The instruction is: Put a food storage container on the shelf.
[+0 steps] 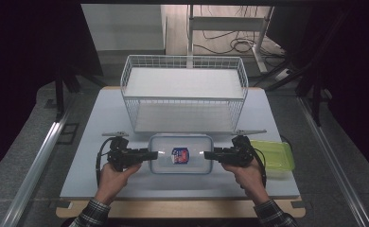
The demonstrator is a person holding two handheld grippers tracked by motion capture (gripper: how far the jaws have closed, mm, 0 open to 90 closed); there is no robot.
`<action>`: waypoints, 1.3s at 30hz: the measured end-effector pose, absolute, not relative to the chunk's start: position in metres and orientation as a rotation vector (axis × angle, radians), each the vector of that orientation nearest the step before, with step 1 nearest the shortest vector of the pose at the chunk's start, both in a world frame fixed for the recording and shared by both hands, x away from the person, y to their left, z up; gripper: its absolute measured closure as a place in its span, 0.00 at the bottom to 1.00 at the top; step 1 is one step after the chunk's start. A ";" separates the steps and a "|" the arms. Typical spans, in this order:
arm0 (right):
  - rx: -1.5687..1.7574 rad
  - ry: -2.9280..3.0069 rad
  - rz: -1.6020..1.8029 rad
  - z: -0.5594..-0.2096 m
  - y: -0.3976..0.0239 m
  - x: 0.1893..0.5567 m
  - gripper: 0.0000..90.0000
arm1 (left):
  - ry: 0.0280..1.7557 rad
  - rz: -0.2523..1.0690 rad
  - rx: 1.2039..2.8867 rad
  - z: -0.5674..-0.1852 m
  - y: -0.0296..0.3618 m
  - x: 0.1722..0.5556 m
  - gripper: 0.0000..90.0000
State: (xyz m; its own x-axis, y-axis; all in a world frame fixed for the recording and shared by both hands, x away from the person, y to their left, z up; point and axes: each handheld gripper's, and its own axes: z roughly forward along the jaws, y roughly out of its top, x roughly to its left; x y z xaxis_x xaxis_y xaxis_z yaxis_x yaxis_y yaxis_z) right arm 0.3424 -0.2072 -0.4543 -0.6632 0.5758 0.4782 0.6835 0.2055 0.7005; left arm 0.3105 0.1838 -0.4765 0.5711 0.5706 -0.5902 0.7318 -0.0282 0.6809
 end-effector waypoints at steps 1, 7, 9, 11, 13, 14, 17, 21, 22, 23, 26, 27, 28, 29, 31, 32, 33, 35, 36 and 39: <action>-1.225 -2.354 -1.476 -0.449 -0.207 0.344 0.59 | 1.087 -0.177 1.703 -0.474 0.184 0.311 0.56; -1.213 -2.358 -1.507 -0.432 -0.208 0.349 0.59 | 1.056 -0.137 1.701 -0.454 0.184 0.316 0.56; -1.209 -2.360 -1.520 -0.425 -0.208 0.351 0.59 | 1.047 -0.121 1.700 -0.446 0.184 0.318 0.56; -1.201 -2.363 -1.542 -0.414 -0.209 0.355 0.59 | 1.033 -0.102 1.699 -0.435 0.183 0.322 0.56; -1.200 -2.362 -1.547 -0.410 -0.209 0.356 0.59 | 1.029 -0.097 1.694 -0.431 0.183 0.324 0.56; -1.196 -2.369 -1.559 -0.403 -0.208 0.359 0.59 | 1.026 -0.094 1.690 -0.428 0.184 0.325 0.56; -1.190 -2.379 -1.568 -0.396 -0.208 0.362 0.59 | 1.017 -0.084 1.681 -0.419 0.185 0.331 0.56; -1.183 -2.382 -1.600 -0.379 -0.205 0.372 0.59 | 1.007 -0.063 1.666 -0.405 0.188 0.338 0.56; -1.183 -2.382 -1.600 -0.379 -0.205 0.372 0.59 | 1.006 -0.059 1.661 -0.401 0.188 0.340 0.56; -1.186 -2.370 -1.607 -0.372 -0.204 0.376 0.59 | 1.005 -0.056 1.657 -0.397 0.189 0.342 0.57; -1.188 -2.360 -1.615 -0.367 -0.202 0.380 0.59 | 1.004 -0.045 1.642 -0.386 0.191 0.348 0.57; -1.189 -2.356 -1.620 -0.364 -0.202 0.382 0.59 | 1.002 -0.041 1.641 -0.383 0.192 0.350 0.57; -1.187 -2.356 -1.623 -0.361 -0.201 0.384 0.59 | 1.000 -0.039 1.638 -0.380 0.193 0.353 0.57; -1.186 -2.357 -1.631 -0.355 -0.200 0.389 0.59 | 1.000 -0.039 1.635 -0.378 0.194 0.355 0.57; -1.184 -2.359 -1.633 -0.352 -0.199 0.391 0.59 | 0.995 -0.036 1.634 -0.372 0.195 0.359 0.57; -1.181 -2.368 -1.636 -0.346 -0.199 0.394 0.59 | 0.993 -0.036 1.633 -0.370 0.195 0.362 0.57; -1.181 -2.368 -1.636 -0.346 -0.199 0.394 0.59 | 0.991 -0.036 1.632 -0.368 0.195 0.364 0.57; -1.180 -2.375 -1.642 -0.341 -0.198 0.398 0.59 | 0.988 -0.037 1.628 -0.363 0.196 0.369 0.57; -1.184 -2.373 -1.642 -0.338 -0.198 0.400 0.59 | 0.987 -0.038 1.629 -0.361 0.196 0.372 0.57; -1.192 -2.366 -1.648 -0.332 -0.198 0.406 0.59 | 0.985 -0.037 1.624 -0.354 0.197 0.378 0.57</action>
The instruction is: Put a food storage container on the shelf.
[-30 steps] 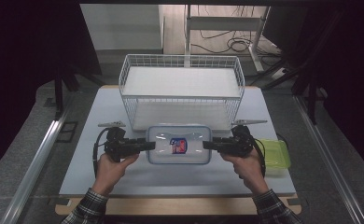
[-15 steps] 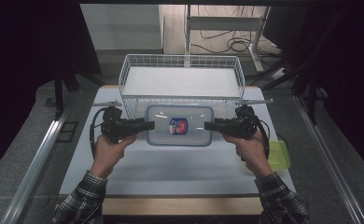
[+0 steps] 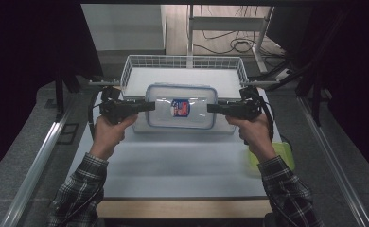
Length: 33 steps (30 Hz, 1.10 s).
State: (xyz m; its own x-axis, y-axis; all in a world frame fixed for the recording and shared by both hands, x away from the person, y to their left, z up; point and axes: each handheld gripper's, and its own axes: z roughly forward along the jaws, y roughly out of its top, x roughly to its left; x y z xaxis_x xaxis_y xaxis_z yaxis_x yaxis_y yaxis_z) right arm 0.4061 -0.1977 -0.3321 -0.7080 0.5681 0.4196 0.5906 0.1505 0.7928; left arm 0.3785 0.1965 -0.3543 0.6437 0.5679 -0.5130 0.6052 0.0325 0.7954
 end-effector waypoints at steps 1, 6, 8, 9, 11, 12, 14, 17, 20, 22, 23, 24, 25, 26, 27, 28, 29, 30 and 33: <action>-1.192 -2.365 -1.649 -0.330 -0.198 0.408 0.59 | 0.984 -0.036 1.619 -0.352 0.197 0.381 0.57; -1.205 -2.353 -1.663 -0.321 -0.197 0.418 0.59 | 0.989 -0.032 1.616 -0.343 0.197 0.392 0.57; -1.208 -2.349 -1.663 -0.318 -0.197 0.423 0.59 | 0.992 -0.034 1.615 -0.339 0.197 0.397 0.57; -1.211 -2.347 -1.662 -0.317 -0.197 0.425 0.59 | 0.994 -0.033 1.614 -0.338 0.197 0.399 0.57; -1.213 -2.345 -1.663 -0.315 -0.198 0.430 0.59 | 1.001 -0.037 1.611 -0.336 0.196 0.403 0.57; -1.218 -2.338 -1.660 -0.314 -0.198 0.432 0.59 | 1.005 -0.038 1.608 -0.335 0.195 0.405 0.57; -1.227 -2.330 -1.665 -0.313 -0.198 0.437 0.59 | 1.009 -0.040 1.606 -0.333 0.194 0.410 0.57; -1.242 -2.330 -1.661 -0.307 -0.200 0.445 0.59 | 1.016 -0.043 1.602 -0.329 0.192 0.417 0.56; -1.246 -2.337 -1.653 -0.303 -0.199 0.449 0.59 | 1.021 -0.040 1.603 -0.327 0.192 0.421 0.56; -1.249 -2.348 -1.648 -0.300 -0.198 0.452 0.59 | 1.024 -0.035 1.605 -0.326 0.191 0.425 0.55; -1.258 -2.344 -1.655 -0.297 -0.197 0.455 0.59 | 1.024 -0.033 1.602 -0.325 0.192 0.426 0.55; -1.261 -2.347 -1.651 -0.296 -0.196 0.457 0.59 | 1.027 -0.034 1.599 -0.325 0.192 0.428 0.55; -1.263 -2.348 -1.650 -0.295 -0.196 0.458 0.59 | 1.029 -0.036 1.597 -0.325 0.193 0.430 0.55; -1.267 -2.350 -1.646 -0.295 -0.195 0.460 0.59 | 1.029 -0.037 1.597 -0.325 0.193 0.431 0.55; -1.267 -2.350 -1.646 -0.295 -0.195 0.460 0.59 | 1.033 -0.038 1.594 -0.325 0.194 0.433 0.55; -1.269 -2.352 -1.648 -0.294 -0.194 0.462 0.59 | 1.034 -0.041 1.594 -0.325 0.194 0.435 0.55; -1.272 -2.353 -1.646 -0.293 -0.193 0.464 0.59 | 1.036 -0.044 1.586 -0.325 0.195 0.436 0.55; -1.274 -2.345 -1.648 -0.293 -0.193 0.466 0.59 | 1.034 -0.042 1.584 -0.325 0.196 0.437 0.55; -1.279 -2.347 -1.650 -0.291 -0.191 0.469 0.58 | 1.033 -0.039 1.588 -0.324 0.196 0.440 0.55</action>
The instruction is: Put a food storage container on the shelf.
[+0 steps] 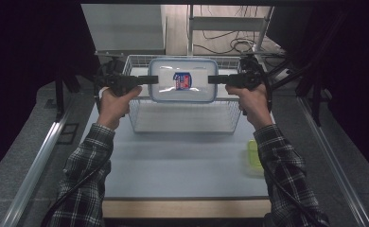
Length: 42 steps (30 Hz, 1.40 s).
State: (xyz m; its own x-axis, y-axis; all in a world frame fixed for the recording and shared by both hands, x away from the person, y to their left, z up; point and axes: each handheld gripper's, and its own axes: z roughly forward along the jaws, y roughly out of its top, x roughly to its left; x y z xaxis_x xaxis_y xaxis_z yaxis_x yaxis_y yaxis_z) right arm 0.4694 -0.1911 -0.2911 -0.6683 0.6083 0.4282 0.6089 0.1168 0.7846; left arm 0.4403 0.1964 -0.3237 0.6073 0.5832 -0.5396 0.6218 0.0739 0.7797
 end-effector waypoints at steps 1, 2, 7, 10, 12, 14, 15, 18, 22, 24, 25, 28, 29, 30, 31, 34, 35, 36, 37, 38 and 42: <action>-1.281 -2.344 -1.649 -0.290 -0.191 0.471 0.58 | 1.033 -0.036 1.591 -0.323 0.197 0.441 0.55; -1.278 -2.346 -1.649 -0.290 -0.190 0.472 0.58 | 1.033 -0.035 1.593 -0.323 0.197 0.442 0.55; -1.291 -2.339 -1.661 -0.290 -0.189 0.478 0.57 | 1.036 -0.018 1.603 -0.322 0.197 0.446 0.55; -1.297 -2.326 -1.675 -0.291 -0.189 0.481 0.57 | 1.027 0.012 1.617 -0.321 0.195 0.447 0.54; -1.298 -2.317 -1.687 -0.293 -0.189 0.483 0.57 | 1.013 0.032 1.627 -0.321 0.194 0.448 0.53; -1.300 -2.314 -1.688 -0.293 -0.190 0.483 0.57 | 1.011 0.034 1.626 -0.321 0.194 0.448 0.53; -1.300 -2.313 -1.691 -0.293 -0.190 0.483 0.57 | 1.009 0.035 1.625 -0.322 0.194 0.448 0.53; -1.306 -2.302 -1.702 -0.294 -0.191 0.484 0.56 | 1.007 0.036 1.619 -0.323 0.194 0.448 0.53; -1.308 -2.287 -1.718 -0.297 -0.192 0.483 0.56 | 1.003 0.038 1.616 -0.324 0.193 0.449 0.52; -1.305 -2.285 -1.721 -0.298 -0.192 0.483 0.55 | 1.002 0.036 1.613 -0.324 0.193 0.449 0.52; -1.305 -2.293 -1.714 -0.299 -0.193 0.483 0.55 | 0.998 0.039 1.616 -0.325 0.193 0.450 0.52; -1.312 -2.332 -1.682 -0.301 -0.192 0.483 0.54 | 0.999 0.039 1.623 -0.326 0.191 0.450 0.51; -1.305 -2.349 -1.673 -0.302 -0.192 0.483 0.56 | 0.999 0.039 1.623 -0.326 0.191 0.450 0.50; -1.305 -2.354 -1.668 -0.303 -0.192 0.482 0.56 | 1.003 0.029 1.626 -0.328 0.191 0.452 0.50; -1.313 -2.369 -1.658 -0.304 -0.192 0.482 0.56 | 1.011 0.016 1.622 -0.329 0.190 0.453 0.48; -1.326 -2.408 -1.626 -0.307 -0.191 0.483 0.56 | 1.018 -0.001 1.612 -0.331 0.191 0.454 0.46; -1.328 -2.394 -1.629 -0.307 -0.191 0.483 0.56 | 1.017 -0.016 1.603 -0.333 0.192 0.456 0.46; -1.326 -2.391 -1.631 -0.307 -0.191 0.484 0.56 | 1.018 -0.018 1.601 -0.333 0.192 0.457 0.46; -1.326 -2.393 -1.630 -0.307 -0.191 0.483 0.57 | 1.018 -0.018 1.601 -0.333 0.192 0.457 0.46; -1.328 -2.395 -1.628 -0.307 -0.191 0.483 0.57 | 1.023 -0.010 1.616 -0.332 0.192 0.457 0.45; -1.348 -2.395 -1.628 -0.306 -0.192 0.482 0.59 | 1.036 0.007 1.635 -0.330 0.189 0.458 0.41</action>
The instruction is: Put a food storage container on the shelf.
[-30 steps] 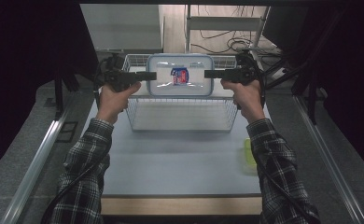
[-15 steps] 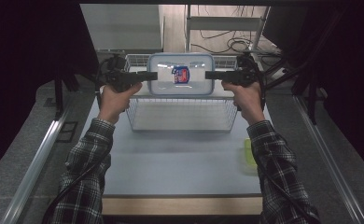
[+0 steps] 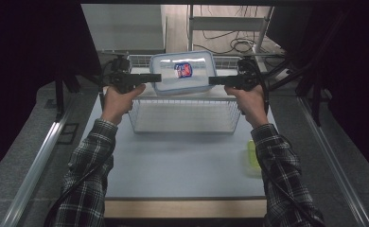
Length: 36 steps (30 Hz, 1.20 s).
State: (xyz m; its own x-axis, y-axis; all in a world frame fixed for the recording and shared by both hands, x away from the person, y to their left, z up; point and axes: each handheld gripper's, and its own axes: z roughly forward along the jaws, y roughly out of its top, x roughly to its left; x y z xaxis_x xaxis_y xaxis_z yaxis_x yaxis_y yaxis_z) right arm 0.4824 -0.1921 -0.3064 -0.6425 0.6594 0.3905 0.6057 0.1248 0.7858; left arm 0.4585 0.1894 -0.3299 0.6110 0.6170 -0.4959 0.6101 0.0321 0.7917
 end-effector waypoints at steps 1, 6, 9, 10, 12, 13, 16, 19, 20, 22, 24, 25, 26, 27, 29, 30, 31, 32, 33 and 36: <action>1.312 2.315 1.574 -0.306 -0.193 0.483 0.60 | 1.037 0.016 1.640 -0.329 0.188 0.458 0.40; 1.333 2.312 1.584 -0.307 -0.193 0.483 0.60 | 1.060 0.051 1.646 -0.329 0.188 0.457 0.38; 1.350 2.296 1.591 -0.306 -0.192 0.483 0.59 | 1.077 0.082 1.665 -0.329 0.187 0.456 0.36; 1.359 2.272 1.590 -0.305 -0.193 0.483 0.61 | 1.078 0.077 1.663 -0.330 0.187 0.456 0.36; 1.361 2.258 1.589 -0.304 -0.192 0.483 0.62 | 1.085 0.075 1.646 -0.332 0.187 0.457 0.37; 1.361 2.247 1.578 -0.303 -0.191 0.483 0.63 | 1.086 0.075 1.640 -0.332 0.187 0.457 0.37; 1.353 2.225 1.563 -0.302 -0.189 0.482 0.64 | 1.094 0.092 1.633 -0.331 0.186 0.457 0.37; 1.346 2.212 1.570 -0.301 -0.189 0.481 0.66 | 1.117 0.175 1.630 -0.328 0.186 0.455 0.37; 1.338 2.193 1.578 -0.301 -0.189 0.480 0.68 | 1.123 0.203 1.629 -0.327 0.186 0.454 0.37; 1.330 2.190 1.583 -0.301 -0.189 0.480 0.68 | 1.115 0.223 1.635 -0.326 0.186 0.453 0.38; 1.287 2.194 1.583 -0.300 -0.190 0.477 0.69 | 1.099 0.241 1.645 -0.324 0.185 0.449 0.41; 1.287 2.194 1.583 -0.300 -0.190 0.477 0.69 | 1.089 0.242 1.651 -0.323 0.185 0.447 0.41; 1.265 2.194 1.586 -0.300 -0.192 0.475 0.69 | 1.080 0.248 1.662 -0.322 0.185 0.445 0.42; 1.265 2.194 1.586 -0.300 -0.192 0.475 0.69 | 1.076 0.256 1.672 -0.321 0.183 0.443 0.42; 1.251 2.191 1.604 -0.300 -0.195 0.473 0.69 | 1.055 0.260 1.684 -0.319 0.182 0.438 0.42; 1.222 2.200 1.603 -0.300 -0.196 0.470 0.68 | 1.031 0.259 1.690 -0.319 0.180 0.432 0.41; 1.222 2.200 1.603 -0.300 -0.196 0.470 0.68 | 1.031 0.259 1.690 -0.319 0.180 0.432 0.41; 1.189 2.205 1.585 -0.300 -0.197 0.466 0.66 | 1.019 0.263 1.697 -0.319 0.179 0.429 0.41; 1.167 2.207 1.581 -0.300 -0.197 0.464 0.65 | 1.007 0.270 1.704 -0.320 0.179 0.426 0.40; 1.136 2.218 1.572 -0.301 -0.198 0.459 0.62 | 0.971 0.291 1.737 -0.324 0.177 0.418 0.38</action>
